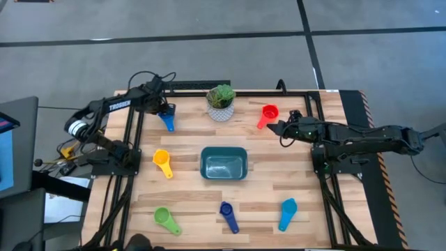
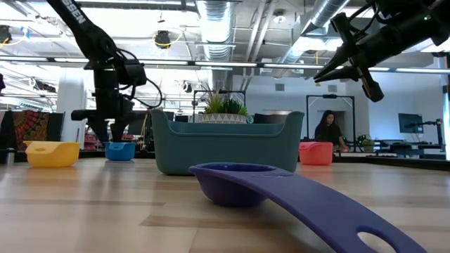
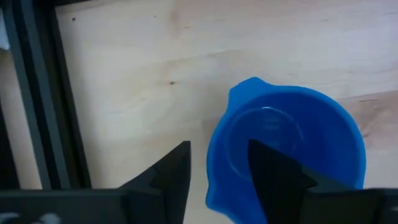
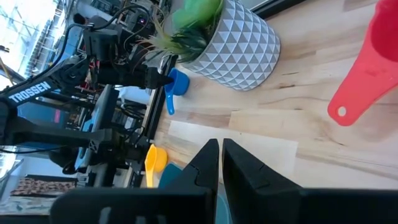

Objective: Nest measuring cups in basket
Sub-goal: Stack the blue measuring cup on top of the red measuring cup

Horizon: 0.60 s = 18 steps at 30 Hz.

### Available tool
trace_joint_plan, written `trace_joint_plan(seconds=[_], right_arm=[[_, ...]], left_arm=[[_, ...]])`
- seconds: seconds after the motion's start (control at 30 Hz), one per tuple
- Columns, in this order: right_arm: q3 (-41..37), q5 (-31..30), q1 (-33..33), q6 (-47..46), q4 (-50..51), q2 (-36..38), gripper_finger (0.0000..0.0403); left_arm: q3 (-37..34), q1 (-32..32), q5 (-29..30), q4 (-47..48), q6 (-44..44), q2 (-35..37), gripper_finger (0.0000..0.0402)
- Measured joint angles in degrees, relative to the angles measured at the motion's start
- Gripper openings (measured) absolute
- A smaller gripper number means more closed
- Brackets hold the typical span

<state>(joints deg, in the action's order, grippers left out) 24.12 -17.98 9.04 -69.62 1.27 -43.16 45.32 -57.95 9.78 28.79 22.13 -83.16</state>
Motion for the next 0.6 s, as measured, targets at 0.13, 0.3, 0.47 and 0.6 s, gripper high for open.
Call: trace_joint_plan(seconds=[0.13,0.3,0.47,0.6], right_arm=[[0.0,0.1,0.0,0.0,0.0,0.0,0.0047],[0.0,1.4,-0.4,-0.3,0.0,0.0,0.0047],[0.0,-0.4,-2.6,-1.9,0.0,0.0,0.0047],[0.0,-3.5,-5.2,-3.9,-0.4,0.0,0.0047]], left_arm=[[0.0,0.0,0.1,-0.5,-0.3,-0.2,0.0098],[0.0,0.0,0.5,-1.9,-2.8,-0.2,0.0019],[0.0,0.0,0.6,-3.7,-5.2,-0.2,0.001],[0.0,0.0,-3.2,-3.5,-7.2,0.3,0.0004]])
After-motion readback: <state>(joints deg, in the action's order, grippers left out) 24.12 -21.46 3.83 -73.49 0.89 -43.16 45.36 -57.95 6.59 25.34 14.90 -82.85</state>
